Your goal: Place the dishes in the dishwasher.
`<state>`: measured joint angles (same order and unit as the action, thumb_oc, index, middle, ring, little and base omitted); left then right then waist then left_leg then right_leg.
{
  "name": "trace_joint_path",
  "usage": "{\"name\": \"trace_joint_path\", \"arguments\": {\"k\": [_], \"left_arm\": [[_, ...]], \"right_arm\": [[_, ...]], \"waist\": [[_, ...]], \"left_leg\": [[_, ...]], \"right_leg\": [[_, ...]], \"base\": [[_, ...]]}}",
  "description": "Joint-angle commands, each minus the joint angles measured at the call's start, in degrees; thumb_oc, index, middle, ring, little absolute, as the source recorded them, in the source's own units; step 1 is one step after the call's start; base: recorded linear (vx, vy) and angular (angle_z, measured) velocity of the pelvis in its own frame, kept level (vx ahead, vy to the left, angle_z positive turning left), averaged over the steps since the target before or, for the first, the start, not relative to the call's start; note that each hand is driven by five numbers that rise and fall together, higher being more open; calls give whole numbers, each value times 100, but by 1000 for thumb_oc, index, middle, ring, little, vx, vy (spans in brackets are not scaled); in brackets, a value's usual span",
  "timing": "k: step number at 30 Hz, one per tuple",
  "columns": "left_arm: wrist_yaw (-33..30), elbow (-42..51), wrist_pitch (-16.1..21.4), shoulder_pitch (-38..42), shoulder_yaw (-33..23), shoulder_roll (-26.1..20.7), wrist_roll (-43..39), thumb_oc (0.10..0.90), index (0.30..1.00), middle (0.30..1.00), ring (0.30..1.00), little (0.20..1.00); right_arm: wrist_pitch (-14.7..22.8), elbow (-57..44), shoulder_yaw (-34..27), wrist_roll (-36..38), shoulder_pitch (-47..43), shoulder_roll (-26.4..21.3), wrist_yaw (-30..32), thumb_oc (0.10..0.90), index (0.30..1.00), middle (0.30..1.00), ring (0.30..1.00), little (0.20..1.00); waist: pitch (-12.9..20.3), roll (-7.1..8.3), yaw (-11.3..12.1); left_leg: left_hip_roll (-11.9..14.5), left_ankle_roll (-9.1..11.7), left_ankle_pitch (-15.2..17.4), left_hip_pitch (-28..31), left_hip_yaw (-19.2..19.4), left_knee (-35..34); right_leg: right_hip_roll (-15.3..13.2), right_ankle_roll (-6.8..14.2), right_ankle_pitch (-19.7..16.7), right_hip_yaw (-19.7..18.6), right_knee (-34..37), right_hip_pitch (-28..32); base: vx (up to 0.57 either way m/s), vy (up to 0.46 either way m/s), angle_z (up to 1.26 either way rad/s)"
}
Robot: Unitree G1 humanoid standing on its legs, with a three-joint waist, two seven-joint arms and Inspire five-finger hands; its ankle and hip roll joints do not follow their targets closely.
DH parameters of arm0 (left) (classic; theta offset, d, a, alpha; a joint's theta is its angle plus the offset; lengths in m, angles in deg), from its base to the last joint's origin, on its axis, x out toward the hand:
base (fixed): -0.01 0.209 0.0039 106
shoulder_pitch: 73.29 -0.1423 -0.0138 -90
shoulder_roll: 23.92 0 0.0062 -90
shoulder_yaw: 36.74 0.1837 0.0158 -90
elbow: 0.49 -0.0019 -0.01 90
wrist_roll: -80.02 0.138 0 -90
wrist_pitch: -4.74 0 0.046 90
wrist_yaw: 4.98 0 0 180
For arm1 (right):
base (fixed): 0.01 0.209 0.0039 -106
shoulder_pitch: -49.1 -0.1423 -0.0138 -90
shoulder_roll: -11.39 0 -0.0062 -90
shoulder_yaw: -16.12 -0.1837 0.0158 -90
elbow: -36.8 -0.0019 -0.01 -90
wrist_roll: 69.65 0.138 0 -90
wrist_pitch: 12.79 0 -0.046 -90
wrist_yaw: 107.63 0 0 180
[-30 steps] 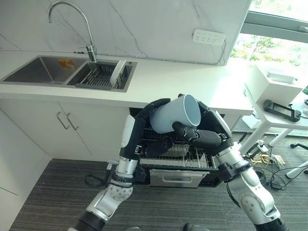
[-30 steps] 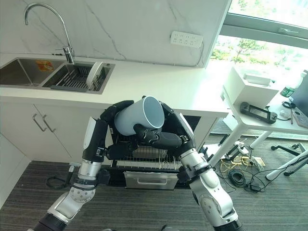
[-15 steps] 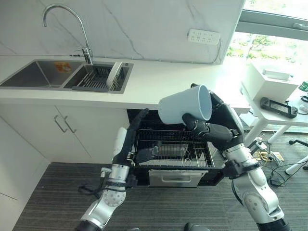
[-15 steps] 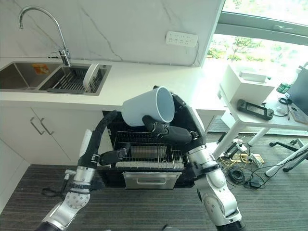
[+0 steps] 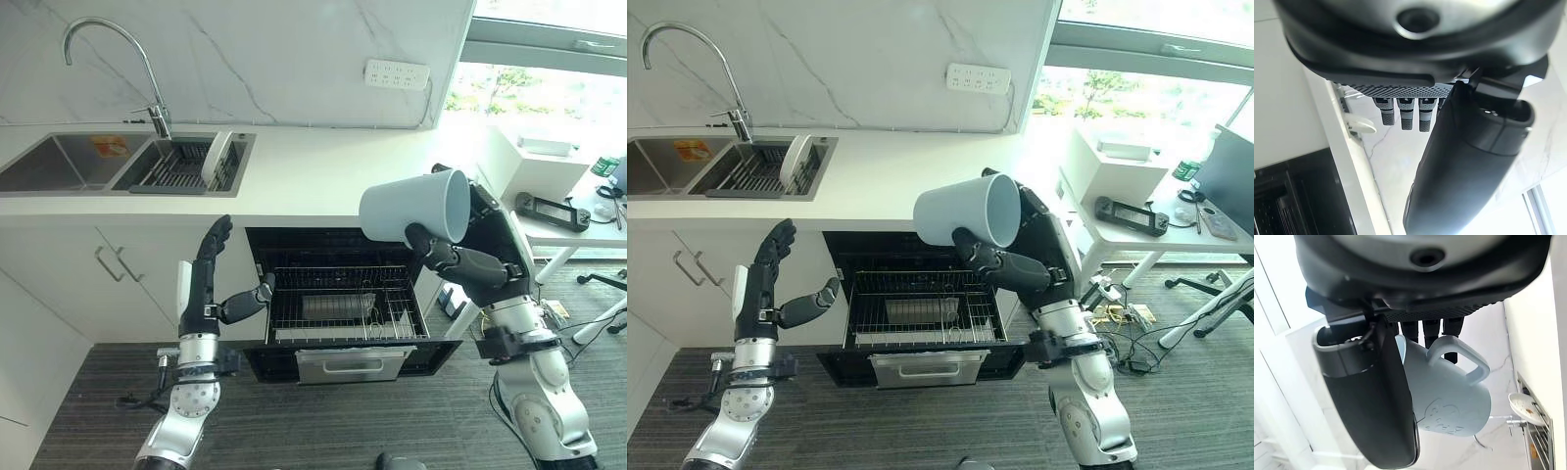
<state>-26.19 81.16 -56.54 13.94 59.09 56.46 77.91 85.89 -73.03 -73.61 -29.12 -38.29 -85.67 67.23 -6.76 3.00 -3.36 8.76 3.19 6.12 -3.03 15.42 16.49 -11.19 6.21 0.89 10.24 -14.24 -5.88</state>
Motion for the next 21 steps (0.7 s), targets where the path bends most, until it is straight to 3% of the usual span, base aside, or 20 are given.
{"name": "trace_joint_path", "arguments": {"k": [1,3,4,5,9,15,21], "left_arm": [[479,803,295,612,-256,-242,-39,800,900,900,900,900],[924,927,-216,664,-168,-344,82,800,900,900,900,900],[924,927,-216,664,-168,-344,82,800,900,900,900,900],[1475,1024,-586,684,-118,-453,-199,800,900,900,900,900],[2182,1024,-1201,859,129,-650,-486,800,900,900,900,900],[2325,1023,-1538,1210,466,-850,-411,800,900,900,900,900],[2128,956,-1930,2375,893,-1204,-511,800,900,900,900,900]], "right_arm": [[495,-542,-461,-86,-545,10,-53,400,300,300,300,300],[416,-566,-473,-24,-530,-20,-72,400,300,300,300,300],[416,-566,-473,-24,-530,-20,-72,400,300,300,300,300],[363,-575,-496,22,-497,-30,-121,400,300,300,300,300],[213,-580,-447,38,-539,-95,-180,400,300,300,300,300],[71,-512,-304,-9,-836,-268,-135,400,300,300,300,300],[212,-225,-39,-172,-1889,-506,71,400,300,300,300,300]], "waist": [[6,-109,-57],[-11,-140,-89],[-11,-140,-89],[-23,-177,-109],[-72,-273,-209],[-338,-438,-344],[-989,-530,-424]], "left_leg": [[5,-46,1097,374,-303,69],[15,-40,1082,377,-287,69],[15,-40,1082,377,-287,69],[20,-40,1069,371,-274,69],[36,-41,1027,370,-221,69],[51,-44,936,187,-197,69],[-2,-46,725,-678,-281,69]], "right_leg": [[20,284,809,155,-295,139],[34,286,812,141,-295,140],[34,286,812,141,-295,140],[44,289,817,129,-295,134],[65,291,783,75,-295,83],[101,291,674,-88,-295,-198],[173,211,545,-292,-295,-990]], "base": [[0,0,0],[0,0,0],[0,0,0],[0,0,0],[3,7,-7],[-10,26,-11],[-288,24,-8]]}}
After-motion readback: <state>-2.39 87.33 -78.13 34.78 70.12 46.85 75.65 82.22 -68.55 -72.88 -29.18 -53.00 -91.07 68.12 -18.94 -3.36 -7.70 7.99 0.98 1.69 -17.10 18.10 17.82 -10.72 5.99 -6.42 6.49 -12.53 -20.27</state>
